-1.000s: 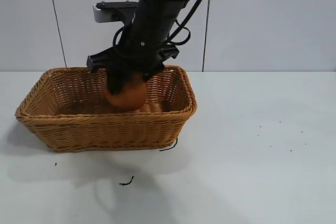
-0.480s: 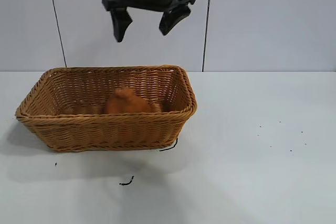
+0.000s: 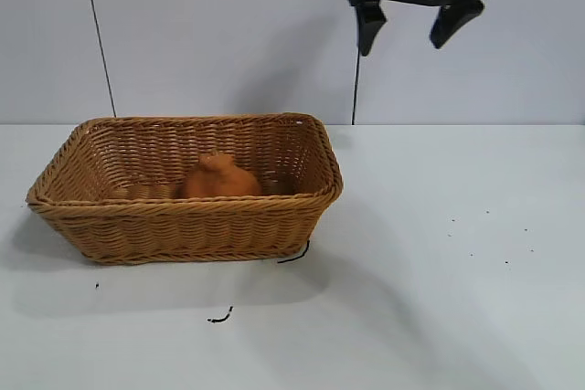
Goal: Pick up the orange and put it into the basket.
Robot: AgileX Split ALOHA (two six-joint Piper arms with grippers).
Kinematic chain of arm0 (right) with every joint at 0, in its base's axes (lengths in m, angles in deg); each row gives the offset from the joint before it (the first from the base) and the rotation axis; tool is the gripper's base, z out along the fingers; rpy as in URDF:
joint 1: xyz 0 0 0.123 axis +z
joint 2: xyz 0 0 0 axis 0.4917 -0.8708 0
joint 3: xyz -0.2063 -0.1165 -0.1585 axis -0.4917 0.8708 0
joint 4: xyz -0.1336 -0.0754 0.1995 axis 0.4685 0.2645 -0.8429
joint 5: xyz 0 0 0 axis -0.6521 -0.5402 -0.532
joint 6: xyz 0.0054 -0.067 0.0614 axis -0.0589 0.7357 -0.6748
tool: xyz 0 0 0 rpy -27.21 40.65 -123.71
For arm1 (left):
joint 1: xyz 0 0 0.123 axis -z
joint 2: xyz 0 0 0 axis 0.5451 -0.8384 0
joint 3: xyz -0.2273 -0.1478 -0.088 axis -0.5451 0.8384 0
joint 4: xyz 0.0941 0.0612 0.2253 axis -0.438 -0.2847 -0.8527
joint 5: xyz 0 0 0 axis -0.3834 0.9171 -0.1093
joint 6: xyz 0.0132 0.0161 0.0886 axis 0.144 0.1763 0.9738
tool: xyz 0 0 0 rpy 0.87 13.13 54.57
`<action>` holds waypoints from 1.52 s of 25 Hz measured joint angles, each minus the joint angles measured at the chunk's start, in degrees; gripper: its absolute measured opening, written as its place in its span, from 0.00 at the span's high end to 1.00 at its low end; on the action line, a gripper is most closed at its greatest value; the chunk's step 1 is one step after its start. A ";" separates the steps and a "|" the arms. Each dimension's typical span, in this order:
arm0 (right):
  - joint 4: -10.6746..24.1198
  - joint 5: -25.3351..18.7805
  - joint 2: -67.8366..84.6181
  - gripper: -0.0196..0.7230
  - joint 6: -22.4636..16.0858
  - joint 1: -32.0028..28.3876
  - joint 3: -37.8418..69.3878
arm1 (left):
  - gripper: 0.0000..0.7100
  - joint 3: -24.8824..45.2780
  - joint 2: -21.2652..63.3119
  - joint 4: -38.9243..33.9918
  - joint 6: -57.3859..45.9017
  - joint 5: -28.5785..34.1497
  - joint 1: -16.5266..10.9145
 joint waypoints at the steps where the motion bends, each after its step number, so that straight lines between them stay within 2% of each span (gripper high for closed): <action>1: 0.00 -1.20 0.00 0.04 -0.12 -0.66 -0.05 | 0.10 0.00 0.00 0.00 0.00 0.00 0.00; 5: 0.00 -2.45 0.20 0.04 -0.12 -2.60 0.95 | 0.10 0.00 0.00 0.00 0.00 0.13 0.00; 9: -0.06 -2.35 2.39 0.04 0.09 -3.19 6.89 | 0.10 0.00 0.00 0.00 0.00 0.06 0.00; 16: -1.56 -2.33 15.57 0.04 2.19 -3.19 28.26 | 0.10 0.00 0.00 0.00 0.00 0.06 0.00; 24: -3.12 -2.44 38.90 0.04 2.47 -3.19 54.45 | 0.10 0.00 0.00 0.00 0.00 0.06 0.00; 31: -3.32 -2.43 61.36 0.04 3.28 -3.19 72.75 | 0.10 0.00 0.00 0.00 0.00 0.06 0.00; 33: -3.32 -1.61 68.36 0.04 3.97 -3.19 77.59 | 0.10 0.00 0.00 0.00 0.00 0.06 0.00; 38: -3.44 5.37 85.89 0.04 4.27 -3.19 90.04 | 0.10 0.00 0.00 0.00 0.00 0.06 0.00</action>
